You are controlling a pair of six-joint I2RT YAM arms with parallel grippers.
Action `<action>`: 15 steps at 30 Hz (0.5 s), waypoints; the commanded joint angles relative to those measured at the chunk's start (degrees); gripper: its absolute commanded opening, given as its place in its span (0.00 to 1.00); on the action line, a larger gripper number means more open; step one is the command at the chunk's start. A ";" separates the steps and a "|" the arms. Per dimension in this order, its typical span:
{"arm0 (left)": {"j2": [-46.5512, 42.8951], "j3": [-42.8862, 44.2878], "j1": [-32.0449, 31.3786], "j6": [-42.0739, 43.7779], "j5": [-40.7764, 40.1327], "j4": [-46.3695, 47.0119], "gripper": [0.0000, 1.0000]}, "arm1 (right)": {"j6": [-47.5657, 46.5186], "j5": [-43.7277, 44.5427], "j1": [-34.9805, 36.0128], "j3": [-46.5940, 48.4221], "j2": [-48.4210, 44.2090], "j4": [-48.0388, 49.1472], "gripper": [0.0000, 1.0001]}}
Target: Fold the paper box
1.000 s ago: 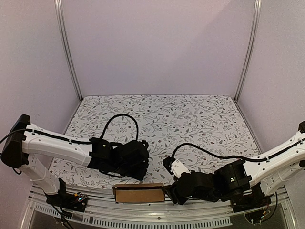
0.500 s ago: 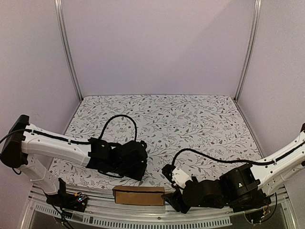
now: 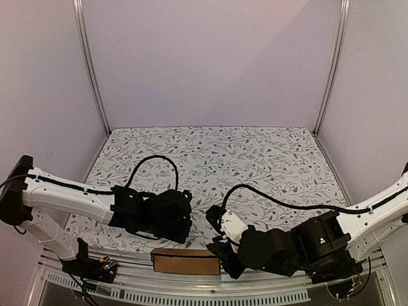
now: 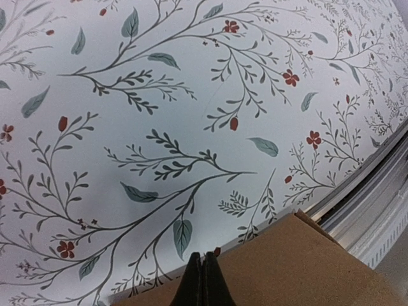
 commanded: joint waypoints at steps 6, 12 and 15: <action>3.07 -1.92 -2.47 -2.32 0.60 0.16 0.00 | -3.94 -4.61 -3.27 5.37 7.49 0.90 0.13; 3.94 -4.42 -2.88 -3.84 1.73 2.17 0.00 | -3.15 -6.93 -3.36 5.06 11.35 2.57 0.11; 4.04 -4.70 -3.22 -4.13 1.84 2.34 0.00 | -3.08 -7.63 -3.31 5.08 12.73 3.35 0.10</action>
